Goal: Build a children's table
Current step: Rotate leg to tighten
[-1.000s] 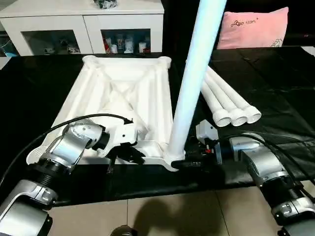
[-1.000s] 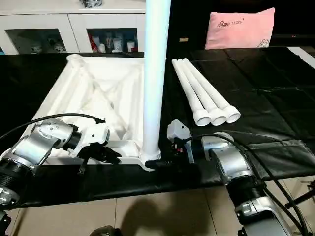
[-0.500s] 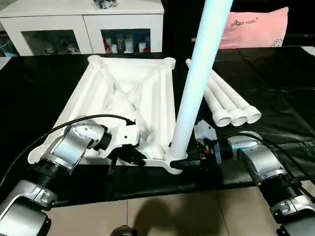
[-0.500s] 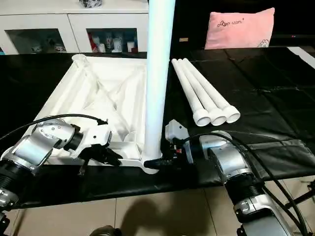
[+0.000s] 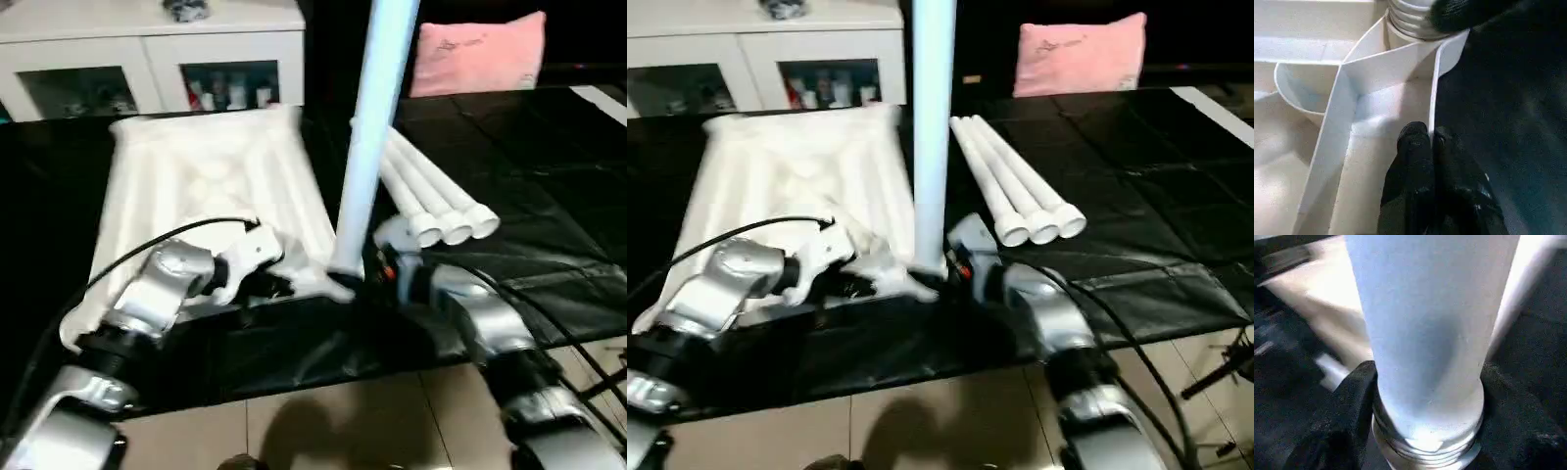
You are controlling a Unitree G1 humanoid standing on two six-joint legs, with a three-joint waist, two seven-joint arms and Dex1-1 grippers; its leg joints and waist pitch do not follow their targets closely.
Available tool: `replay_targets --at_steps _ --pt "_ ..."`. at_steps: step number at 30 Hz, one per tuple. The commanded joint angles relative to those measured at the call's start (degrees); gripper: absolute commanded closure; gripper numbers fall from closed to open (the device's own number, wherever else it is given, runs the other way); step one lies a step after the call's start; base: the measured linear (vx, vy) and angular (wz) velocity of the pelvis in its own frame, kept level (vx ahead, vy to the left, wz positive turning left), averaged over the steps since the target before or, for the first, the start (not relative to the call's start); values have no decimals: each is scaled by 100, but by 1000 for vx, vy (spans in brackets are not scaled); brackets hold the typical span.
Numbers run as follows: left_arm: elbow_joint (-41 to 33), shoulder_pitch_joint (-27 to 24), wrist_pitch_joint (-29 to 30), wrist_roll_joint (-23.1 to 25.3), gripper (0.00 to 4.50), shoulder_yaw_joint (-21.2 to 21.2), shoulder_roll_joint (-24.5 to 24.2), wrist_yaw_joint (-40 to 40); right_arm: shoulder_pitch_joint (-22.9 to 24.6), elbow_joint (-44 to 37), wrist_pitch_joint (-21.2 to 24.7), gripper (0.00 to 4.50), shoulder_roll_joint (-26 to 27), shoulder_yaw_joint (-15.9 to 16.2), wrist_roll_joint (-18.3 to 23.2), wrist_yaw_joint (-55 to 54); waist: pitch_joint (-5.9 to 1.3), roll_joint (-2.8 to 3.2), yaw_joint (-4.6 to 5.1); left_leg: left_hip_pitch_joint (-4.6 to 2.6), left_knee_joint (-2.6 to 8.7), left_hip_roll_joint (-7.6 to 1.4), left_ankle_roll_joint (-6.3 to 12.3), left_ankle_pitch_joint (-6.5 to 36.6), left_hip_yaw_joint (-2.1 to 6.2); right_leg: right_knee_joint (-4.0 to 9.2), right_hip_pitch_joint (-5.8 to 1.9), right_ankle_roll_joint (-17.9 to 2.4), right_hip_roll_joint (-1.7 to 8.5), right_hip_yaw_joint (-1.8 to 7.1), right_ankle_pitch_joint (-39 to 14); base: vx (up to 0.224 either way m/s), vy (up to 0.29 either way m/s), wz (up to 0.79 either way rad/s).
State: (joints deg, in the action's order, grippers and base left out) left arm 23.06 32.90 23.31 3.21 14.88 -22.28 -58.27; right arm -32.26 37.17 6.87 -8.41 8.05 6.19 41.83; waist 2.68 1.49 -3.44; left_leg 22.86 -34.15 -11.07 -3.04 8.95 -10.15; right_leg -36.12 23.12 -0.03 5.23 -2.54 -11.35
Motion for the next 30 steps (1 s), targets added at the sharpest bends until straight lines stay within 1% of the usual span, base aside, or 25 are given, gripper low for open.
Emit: replay_targets --at_steps 1,2,3,4,5,8,10,11,12,13,14,15,16,17,18,19,20,21,22,23,24,26,28,30 --pt "-361 243 228 -139 450 -409 305 830 14 486 137 177 443 350 -249 -529 -383 -14 -27 -142 435 -141 -95 1545 52 442 -244 -1340 261 166 -956 0 0 0" --pt "-423 236 339 -123 450 -457 443 1054 -62 638 173 177 568 310 -301 -853 -380 14 -14 -135 440 -145 -79 1468 58 436 -239 -1355 255 167 -849 0 0 0" --pt "-423 236 339 -123 450 -457 443 1054 -62 638 173 177 568 310 -301 -853 -385 1 -10 -140 437 -144 -71 1437 52 435 -239 -1358 246 163 -794 0 0 0" --pt "-474 252 486 -100 450 -571 723 1495 -186 841 224 177 745 278 -434 -1312 -387 -9 -14 -142 433 -141 -35 1409 51 437 -245 -1353 239 159 -720 0 0 0" --pt "-462 263 441 -91 450 -609 816 1653 -228 897 259 177 788 262 -478 -1414 -383 0 0 -139 428 -140 -25 1349 42 429 -239 -1374 233 166 -625 0 0 0" --pt "-367 313 262 -66 450 -696 970 1958 -266 958 251 177 840 146 -435 -1412 -398 4 -28 -138 417 -141 52 1321 41 439 -257 -1319 237 163 -533 0 0 0" --pt "-326 348 361 -39 450 -652 993 1959 -308 1054 179 107 819 -19 -354 -1472 -406 7 -41 -135 407 -140 100 1236 41 426 -261 -1323 234 159 -375 0 0 0" --pt "-320 354 402 -23 450 -614 981 1926 -317 1076 139 107 796 -49 -344 -1485 -407 11 -37 -125 406 -137 123 1184 40 416 -266 -1337 233 156 -269 0 0 0" --pt "-315 354 414 -13 450 -591 970 1905 -315 1078 108 107 776 -74 -328 -1484 -405 22 -38 -124 406 -136 132 1179 43 414 -268 -1348 233 150 -250 0 0 0" --pt "-325 349 438 -1 450 -566 960 1896 -323 1098 87 105 763 -114 -288 -1480 -403 19 -36 -123 405 -136 134 1206 37 420 -265 -1350 236 153 -254 0 0 0" --pt "-343 327 483 10 450 -507 925 1826 -323 1083 30 78 717 -168 -229 -1429 -395 13 -18 -109 417 -132 126 1255 46 427 -285 -1335 237 148 -327 0 0 0" --pt "-347 323 491 11 450 -500 920 1818 -323 1081 17 78 709 -173 -224 -1424 -398 18 -19 -112 415 -132 118 1269 47 427 -285 -1329 242 146 -348 0 0 0" --pt "-341 311 499 23 450 -484 901 1805 -311 1043 -42 61 664 -190 -202 -1368 -395 18 -3 -115 418 -134 116 1311 48 435 -279 -1326 239 147 -397 0 0 0" --pt "-300 305 466 34 450 -459 861 1768 -280 967 -176 57 575 -220 -184 -1259 -395 4 4 -117 418 -136 120 1331 46 439 -280 -1327 239 148 -420 0 0 0" --pt "-247 302 419 44 450 -435 814 1737 -235 864 -352 57 468 -266 -153 -1109 -392 28 -12 -129 415 -144 128 1385 44 450 -269 -1325 247 151 -481 0 0 0" --pt "-240 303 412 46 450 -433 808 1733 -228 846 -353 49 461 -273 -136 -1073 -392 23 -19 -125 415 -147 130 1395 44 453 -271 -1312 246 150 -486 0 0 0" --pt "-178 314 345 56 450 -411 758 1692 -156 674 -350 37 397 -347 26 -719 -391 11 -22 -120 418 -139 155 1371 44 449 -282 -1310 234 150 -434 0 0 0" --pt "-91 330 269 63 450 -393 693 1630 -56 460 -423 27 277 -354 127 -384 -395 14 -16 -108 415 -136 187 1345 49 440 -293 -1316 229 146 -371 0 0 0" --pt "-38 340 224 67 450 -381 653 1591 5 335 -480 19 198 -345 169 -202 -391 8 -26 -113 411 -133 219 1359 44 454 -290 -1295 227 147 -366 0 0 0" --pt "32 354 117 83 450 -348 589 1510 85 164 -476 6 89 -320 233 31 -399 16 -22 -99 409 -139 252 1299 55 433 -302 -1309 235 144 -262 0 0 0" --pt "131 368 -64 107 450 -274 449 1293 222 -132 -468 6 -128 -287 344 416 -405 4 -20 -92 397 -131 308 1243 56 436 -319 -1300 230 140 -181 0 0 0" --pt "229 363 -317 105 450 -189 270 973 341 -424 -404 2 -373 -298 489 796 -412 2 -32 -102 392 -142 383 1183 56 431 -316 -1333 236 139 -89 0 0 0" --pt "273 351 -442 83 450 -149 176 773 380 -533 -387 2 -501 -302 541 971 -400 5 -35 -113 397 -150 388 1190 56 436 -299 -1391 234 135 -159 0 0 0" --pt "370 326 -709 10 450 -91 18 366 419 -653 -422 2 -742 -302 579 1287 -394 3 -58 -125 396 -150 368 1271 47 450 -288 -1408 237 140 -336 0 0 0"
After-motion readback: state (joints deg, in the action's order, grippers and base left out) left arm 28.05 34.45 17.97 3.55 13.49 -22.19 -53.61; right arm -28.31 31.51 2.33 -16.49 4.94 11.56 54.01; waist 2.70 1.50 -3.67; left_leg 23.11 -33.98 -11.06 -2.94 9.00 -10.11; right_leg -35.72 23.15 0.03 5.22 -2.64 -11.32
